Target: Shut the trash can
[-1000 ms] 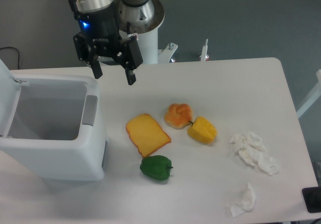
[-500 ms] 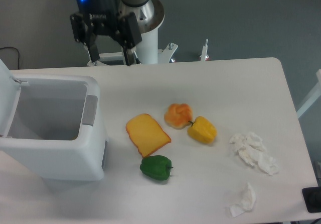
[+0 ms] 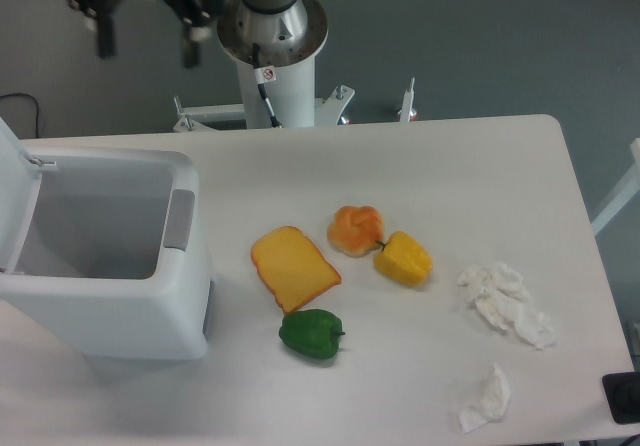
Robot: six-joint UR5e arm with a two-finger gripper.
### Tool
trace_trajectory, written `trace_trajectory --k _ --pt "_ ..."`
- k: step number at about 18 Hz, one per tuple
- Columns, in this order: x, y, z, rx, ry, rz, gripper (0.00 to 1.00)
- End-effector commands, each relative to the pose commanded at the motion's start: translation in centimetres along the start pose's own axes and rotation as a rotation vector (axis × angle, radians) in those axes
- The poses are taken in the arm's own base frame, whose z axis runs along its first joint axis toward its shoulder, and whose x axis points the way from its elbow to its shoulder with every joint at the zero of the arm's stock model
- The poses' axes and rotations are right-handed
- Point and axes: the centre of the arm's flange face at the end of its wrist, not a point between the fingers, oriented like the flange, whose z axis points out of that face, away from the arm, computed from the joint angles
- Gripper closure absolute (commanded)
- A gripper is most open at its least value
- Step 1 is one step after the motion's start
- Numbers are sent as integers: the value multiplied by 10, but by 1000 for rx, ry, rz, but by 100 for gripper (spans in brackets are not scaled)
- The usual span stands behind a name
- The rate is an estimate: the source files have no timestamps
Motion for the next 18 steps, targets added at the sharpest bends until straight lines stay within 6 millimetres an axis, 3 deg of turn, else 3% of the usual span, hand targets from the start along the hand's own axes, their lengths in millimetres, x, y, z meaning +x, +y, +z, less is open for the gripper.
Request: trace_trajectory --k 2,8,13,18 --pt "15 -8 3 50 149 -21 0" --pt "38 -21 0 115 385 -91 0" --pt "53 -26 34 84 549 -138 0" --pt "66 -34 69 34 608 -140 0"
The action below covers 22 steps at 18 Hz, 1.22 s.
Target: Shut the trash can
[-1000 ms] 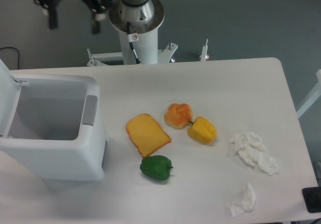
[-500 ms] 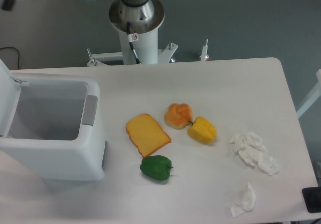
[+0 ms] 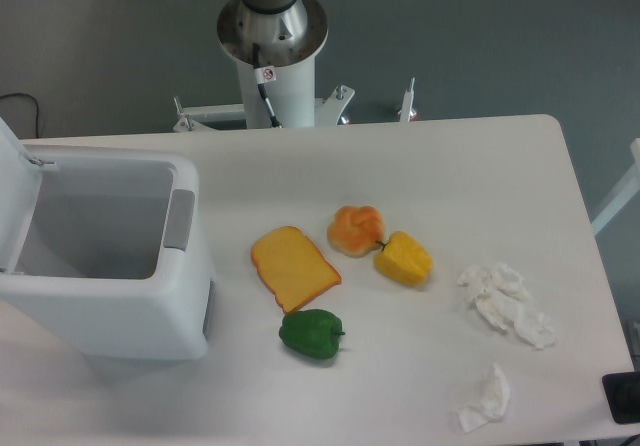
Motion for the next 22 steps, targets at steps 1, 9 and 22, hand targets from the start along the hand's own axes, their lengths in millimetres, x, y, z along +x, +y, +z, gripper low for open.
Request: trace_trajectory --k 1,9,22 --pt "-1 -4 5 -2 6 5 0" --pt "-12 -12 51 -51 38 -64 0" --pt "-31 -9 66 -94 -108 -43 0"
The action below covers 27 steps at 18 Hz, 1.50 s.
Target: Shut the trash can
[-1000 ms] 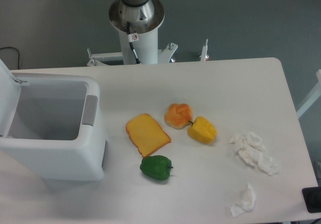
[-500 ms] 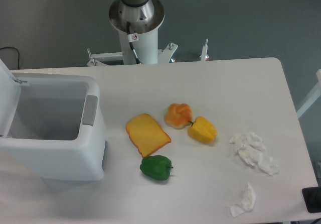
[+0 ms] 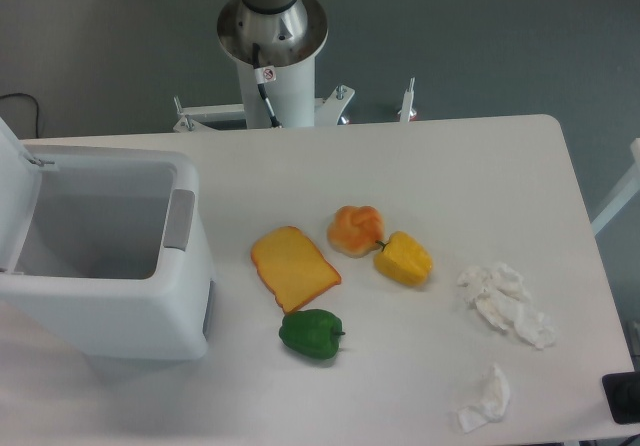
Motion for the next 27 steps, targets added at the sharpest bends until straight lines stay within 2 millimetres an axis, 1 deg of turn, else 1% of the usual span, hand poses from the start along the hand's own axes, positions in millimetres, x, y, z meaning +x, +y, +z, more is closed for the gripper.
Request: trace_trajectory --k 9,13,15,16,18,19,22,25,27 --pt "-21 5 -2 -26 -177 24 0" --pt "-40 14 2 -70 -310 36 0" --pt "-46 15 0 -73 -323 35 0" --pt "-53 17 -1 -75 -327 29 0" --pt "-59 21 -3 -83 -336 39 0" --pt "-62 23 -4 -88 -349 34 0" --pt "-84 25 -21 -73 -387 -2 0" --pt "-102 25 -34 -61 -411 -29 0" --pt "-110 29 -33 -74 -419 -33 0"
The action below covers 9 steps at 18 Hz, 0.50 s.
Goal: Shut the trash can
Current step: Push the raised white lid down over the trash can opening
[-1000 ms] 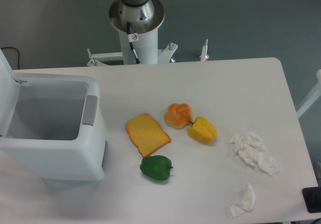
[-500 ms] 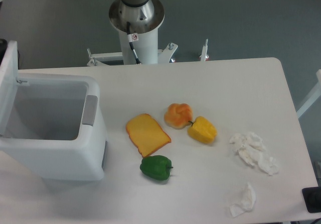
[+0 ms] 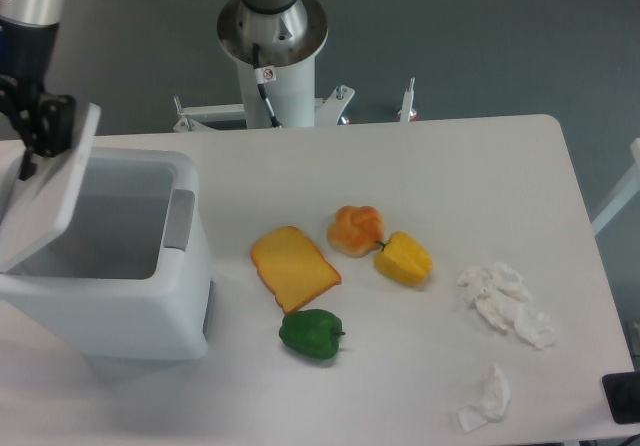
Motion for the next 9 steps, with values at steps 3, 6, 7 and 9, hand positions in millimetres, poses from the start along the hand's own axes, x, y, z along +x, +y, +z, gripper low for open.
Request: trace_trajectory --k 3,6,7,9 --pt "-13 5 3 -21 -60 20 0" --pt "-20 7 3 -30 -85 14 0" --pt "-26 7 0 -26 -92 4 0" --pt "-37 7 -3 -21 -104 -10 0"
